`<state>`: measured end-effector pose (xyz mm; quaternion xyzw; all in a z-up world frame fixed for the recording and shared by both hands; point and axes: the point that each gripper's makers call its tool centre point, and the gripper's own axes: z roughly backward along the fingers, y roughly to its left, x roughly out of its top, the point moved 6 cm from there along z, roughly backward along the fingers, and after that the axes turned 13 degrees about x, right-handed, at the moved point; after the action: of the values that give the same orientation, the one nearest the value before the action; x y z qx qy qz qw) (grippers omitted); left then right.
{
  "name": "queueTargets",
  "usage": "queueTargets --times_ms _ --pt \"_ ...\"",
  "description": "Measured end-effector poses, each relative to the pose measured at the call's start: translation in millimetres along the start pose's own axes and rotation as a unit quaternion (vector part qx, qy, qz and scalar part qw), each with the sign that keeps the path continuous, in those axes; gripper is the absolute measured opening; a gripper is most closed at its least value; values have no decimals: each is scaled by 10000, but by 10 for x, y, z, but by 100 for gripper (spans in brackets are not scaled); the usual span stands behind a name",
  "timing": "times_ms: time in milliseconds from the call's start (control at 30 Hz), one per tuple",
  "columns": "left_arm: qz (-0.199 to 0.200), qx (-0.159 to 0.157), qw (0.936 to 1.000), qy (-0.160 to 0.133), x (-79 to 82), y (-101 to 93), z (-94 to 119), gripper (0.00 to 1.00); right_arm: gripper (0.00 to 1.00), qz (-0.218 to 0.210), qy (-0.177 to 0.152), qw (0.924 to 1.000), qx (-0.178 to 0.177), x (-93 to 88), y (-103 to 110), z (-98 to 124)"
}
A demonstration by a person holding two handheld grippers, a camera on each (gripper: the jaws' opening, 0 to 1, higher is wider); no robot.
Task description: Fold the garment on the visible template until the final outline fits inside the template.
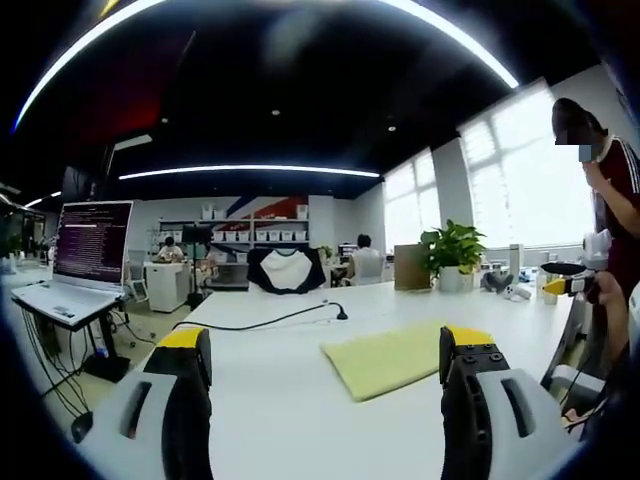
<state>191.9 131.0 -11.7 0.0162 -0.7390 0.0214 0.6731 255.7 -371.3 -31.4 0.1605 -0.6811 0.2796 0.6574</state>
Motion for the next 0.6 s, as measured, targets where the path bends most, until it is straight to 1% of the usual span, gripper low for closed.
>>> queueTargets --times_ms 133,300,400,600 --pt "6 24 10000 -6 7 -5 5 100 99 -52 -60 10000 48 6 8 -6" --pt "-13 -25 10000 14 2 -37 1 100 99 -153 -149 9998 1 11 -27 2" --pt "-20 -65 10000 51 -8 -45 -1 100 99 -159 -118 9998 -7 -4 -32 -9" --pt "16 -3 10000 51 -8 7 3 100 99 -145 -30 9999 59 -38 0 -63"
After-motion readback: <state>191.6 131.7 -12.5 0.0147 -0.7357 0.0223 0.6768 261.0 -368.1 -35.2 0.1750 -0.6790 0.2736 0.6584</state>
